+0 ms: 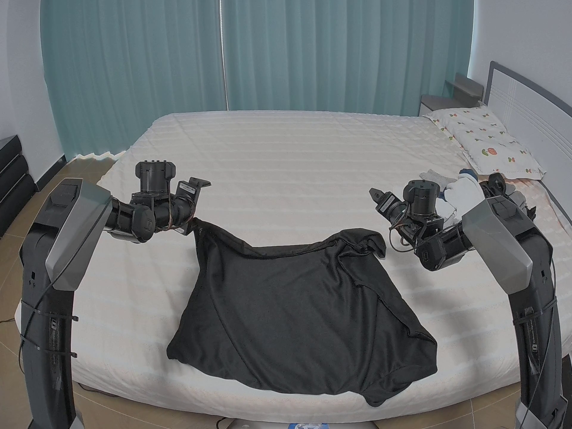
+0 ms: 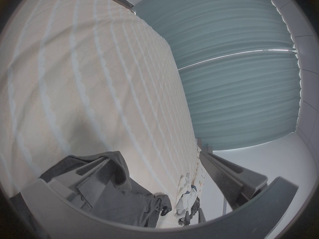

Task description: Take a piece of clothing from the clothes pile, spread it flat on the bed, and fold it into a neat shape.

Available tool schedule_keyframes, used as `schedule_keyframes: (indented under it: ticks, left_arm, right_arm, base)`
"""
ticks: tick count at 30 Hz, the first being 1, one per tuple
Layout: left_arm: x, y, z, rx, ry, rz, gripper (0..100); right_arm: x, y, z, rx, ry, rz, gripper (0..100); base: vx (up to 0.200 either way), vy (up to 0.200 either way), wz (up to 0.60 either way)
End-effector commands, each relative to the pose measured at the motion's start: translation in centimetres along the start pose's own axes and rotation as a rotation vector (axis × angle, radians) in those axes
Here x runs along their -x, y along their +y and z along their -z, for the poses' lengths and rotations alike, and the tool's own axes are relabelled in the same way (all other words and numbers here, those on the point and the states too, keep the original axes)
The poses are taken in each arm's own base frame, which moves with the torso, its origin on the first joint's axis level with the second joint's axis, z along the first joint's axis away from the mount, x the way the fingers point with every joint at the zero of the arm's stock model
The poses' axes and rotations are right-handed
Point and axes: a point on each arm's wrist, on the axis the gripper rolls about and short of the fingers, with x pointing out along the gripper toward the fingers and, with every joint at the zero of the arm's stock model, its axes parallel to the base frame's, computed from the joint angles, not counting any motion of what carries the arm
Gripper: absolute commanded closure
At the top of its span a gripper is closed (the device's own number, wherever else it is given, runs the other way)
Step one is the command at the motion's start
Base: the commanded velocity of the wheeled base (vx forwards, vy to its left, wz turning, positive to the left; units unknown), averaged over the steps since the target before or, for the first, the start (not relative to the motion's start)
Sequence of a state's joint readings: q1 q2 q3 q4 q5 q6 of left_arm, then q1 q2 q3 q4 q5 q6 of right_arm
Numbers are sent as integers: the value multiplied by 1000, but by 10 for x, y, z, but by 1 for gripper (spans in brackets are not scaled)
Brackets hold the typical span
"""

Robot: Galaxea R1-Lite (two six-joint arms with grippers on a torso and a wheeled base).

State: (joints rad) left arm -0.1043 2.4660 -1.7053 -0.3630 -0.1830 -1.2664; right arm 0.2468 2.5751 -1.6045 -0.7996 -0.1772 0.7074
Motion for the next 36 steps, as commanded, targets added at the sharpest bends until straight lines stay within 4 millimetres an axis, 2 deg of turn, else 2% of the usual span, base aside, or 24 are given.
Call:
schedule_keyframes:
  ticks: [1,2,3,5,8,11,15,19,25,31,36]
  left_arm:
    - [6,-1,-21,2,-54,16,0]
    - [6,-1,-21,2,-54,16,0]
    - [9,-7,-33,6,-83,36,0]
    - [10,-11,-41,6,-104,53,0]
    - [10,-13,-47,-7,-143,62,0]
    - [9,-20,-51,-54,-164,78,0]
    - [3,-18,-47,-77,-150,66,0]
    - [0,-10,-35,-105,-27,-28,0]
    - [-1,-3,-32,-92,116,-168,0]
    - [6,3,-29,-42,274,-207,0]
    - [19,-4,-38,-10,324,-181,0]
  right_arm:
    - [12,-7,1,29,42,24,0]
    - [12,-7,1,29,42,24,0]
    - [16,-9,2,37,61,27,0]
    - [19,-12,6,42,80,35,0]
    - [23,-11,8,45,94,39,0]
    - [26,-13,13,51,112,48,0]
    - [31,-14,20,58,140,57,0]
    - [35,-16,25,71,163,64,0]
    - [38,-17,32,83,185,70,0]
    - [40,-18,40,88,204,74,0]
    - [42,-19,42,91,214,81,0]
  base:
    - [0,0,0]
    - [0,0,0]
    - [0,0,0]
    - [0,0,0]
    - [0,0,0]
    - [0,0,0]
    - [0,0,0]
    - [0,0,0]
    - [0,0,0]
    - [0,0,0]
    - [0,0,0]
